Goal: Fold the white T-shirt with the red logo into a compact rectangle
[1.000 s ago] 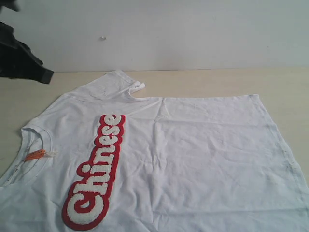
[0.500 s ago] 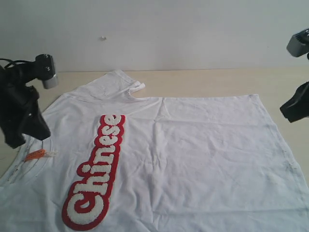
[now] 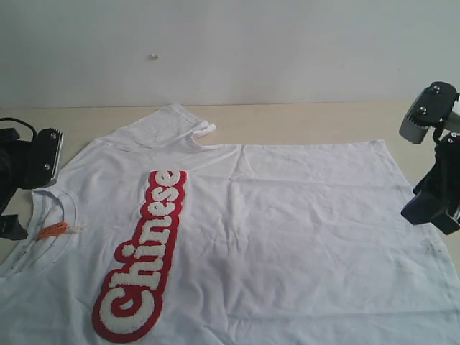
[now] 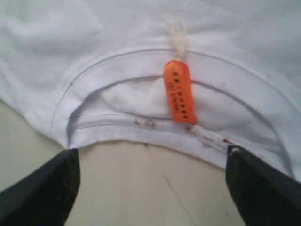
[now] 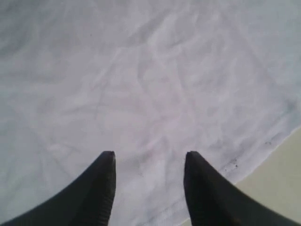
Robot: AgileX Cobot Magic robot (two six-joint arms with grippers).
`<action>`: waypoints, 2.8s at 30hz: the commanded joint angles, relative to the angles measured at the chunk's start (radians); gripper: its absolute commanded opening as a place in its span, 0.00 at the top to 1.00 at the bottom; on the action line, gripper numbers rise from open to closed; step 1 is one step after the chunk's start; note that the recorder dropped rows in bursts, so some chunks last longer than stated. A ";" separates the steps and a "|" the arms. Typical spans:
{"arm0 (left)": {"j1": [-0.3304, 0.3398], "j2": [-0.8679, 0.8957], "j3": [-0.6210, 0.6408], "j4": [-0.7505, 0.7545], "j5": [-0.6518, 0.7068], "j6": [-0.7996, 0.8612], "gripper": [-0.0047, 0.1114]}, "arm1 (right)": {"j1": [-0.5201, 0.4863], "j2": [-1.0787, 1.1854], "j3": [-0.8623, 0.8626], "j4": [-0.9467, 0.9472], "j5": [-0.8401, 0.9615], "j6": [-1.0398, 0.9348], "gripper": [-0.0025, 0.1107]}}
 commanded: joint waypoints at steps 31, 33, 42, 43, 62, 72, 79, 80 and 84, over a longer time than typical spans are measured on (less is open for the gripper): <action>-0.021 -0.002 -0.015 -0.141 0.163 0.316 0.16 | 0.002 0.020 -0.010 0.041 -0.030 -0.064 0.51; -0.005 0.010 -0.072 -0.235 0.324 0.391 0.16 | 0.002 0.020 -0.010 0.041 -0.030 -0.064 0.51; 0.014 0.030 -0.191 -0.220 0.446 0.380 0.16 | 0.002 0.020 -0.010 -0.085 -0.049 -0.096 0.51; 0.017 0.036 -0.191 -0.213 0.426 0.389 0.16 | 0.002 0.020 -0.010 -0.119 -0.049 -0.096 0.51; 0.134 0.164 -0.191 -0.228 0.314 0.478 0.16 | 0.002 0.058 -0.010 -0.178 -0.111 -0.196 0.46; 0.125 0.166 -0.128 -0.249 0.240 0.493 0.16 | 0.002 0.067 -0.010 -0.299 -0.123 -0.305 0.45; 0.110 0.166 -0.128 -0.258 0.221 0.496 0.16 | 0.002 0.090 -0.010 -0.348 -0.123 -0.328 0.42; 0.110 0.166 -0.128 -0.270 0.221 0.492 0.16 | 0.002 0.115 -0.010 -0.346 -0.128 -0.328 0.42; 0.110 0.166 -0.128 -0.290 0.218 0.492 0.16 | 0.002 0.158 -0.010 -0.375 -0.169 -0.328 0.42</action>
